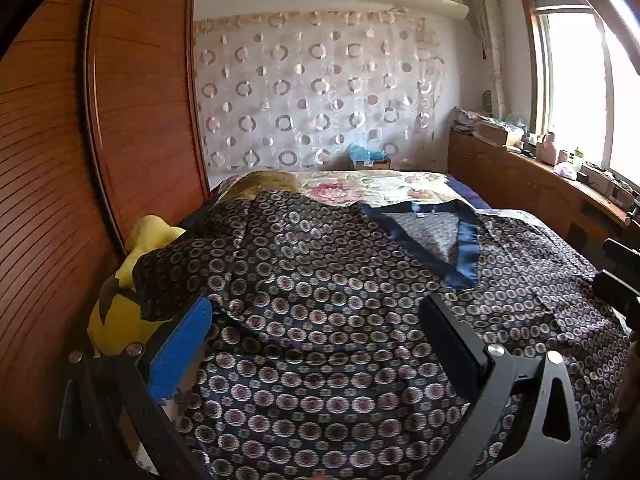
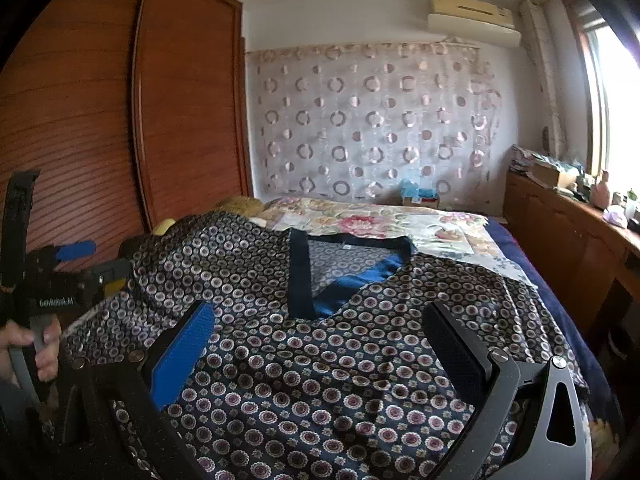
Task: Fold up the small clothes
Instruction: 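Grasp the shirt side edge with the left gripper and lift it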
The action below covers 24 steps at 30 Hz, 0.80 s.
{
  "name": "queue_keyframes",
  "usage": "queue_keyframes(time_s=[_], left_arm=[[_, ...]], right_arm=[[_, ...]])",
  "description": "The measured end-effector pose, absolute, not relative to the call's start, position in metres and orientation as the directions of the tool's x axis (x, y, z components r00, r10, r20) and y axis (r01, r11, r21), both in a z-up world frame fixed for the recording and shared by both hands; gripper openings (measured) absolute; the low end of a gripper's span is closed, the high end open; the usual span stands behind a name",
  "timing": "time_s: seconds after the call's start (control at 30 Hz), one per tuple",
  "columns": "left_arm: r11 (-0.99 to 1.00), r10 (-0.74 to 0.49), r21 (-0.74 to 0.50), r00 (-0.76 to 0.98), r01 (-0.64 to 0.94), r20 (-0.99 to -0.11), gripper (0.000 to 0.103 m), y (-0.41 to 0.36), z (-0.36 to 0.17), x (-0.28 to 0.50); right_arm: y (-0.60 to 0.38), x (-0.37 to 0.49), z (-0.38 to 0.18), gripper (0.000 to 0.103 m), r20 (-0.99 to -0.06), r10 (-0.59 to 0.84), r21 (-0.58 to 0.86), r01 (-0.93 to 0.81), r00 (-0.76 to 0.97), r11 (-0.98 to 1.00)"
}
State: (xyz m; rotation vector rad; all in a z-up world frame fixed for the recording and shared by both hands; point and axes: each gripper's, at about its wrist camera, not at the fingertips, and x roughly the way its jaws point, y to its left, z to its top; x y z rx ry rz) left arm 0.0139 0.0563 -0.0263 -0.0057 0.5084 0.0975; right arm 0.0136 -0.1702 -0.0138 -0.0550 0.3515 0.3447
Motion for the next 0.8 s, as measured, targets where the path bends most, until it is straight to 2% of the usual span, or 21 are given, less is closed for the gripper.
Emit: queue_keyframes(time_s=[0.4,0.53,0.63,0.8], left_arm=[[0.997,0.079,0.043,0.833,-0.066,-0.548,0.103,0.107,-0.041,0.038],[0.997,0.071,0.028,0.814,-0.068,-0.577,0.098,0.133,-0.042,0.047],[0.998,0.031,-0.03,0.8,-0.061,-0.599,0.089,0.151,-0.046,0.054],[0.996,0.047,-0.029,0.761,-0.086,-0.647,0.064,0.169,-0.057,0.072]], right_arm=[[-0.148,0.042,-0.019,0.101,-0.408,0.399,-0.01,-0.441,0.822,0.898],[-0.139,0.054,-0.018,0.102,-0.419,0.407,-0.023,-0.457,0.812,0.889],[-0.133,0.061,-0.02,0.101,-0.433,0.421,-0.014,-0.473,0.797,0.881],[-0.128,0.07,-0.025,0.102,-0.465,0.437,-0.001,-0.494,0.77,0.869]])
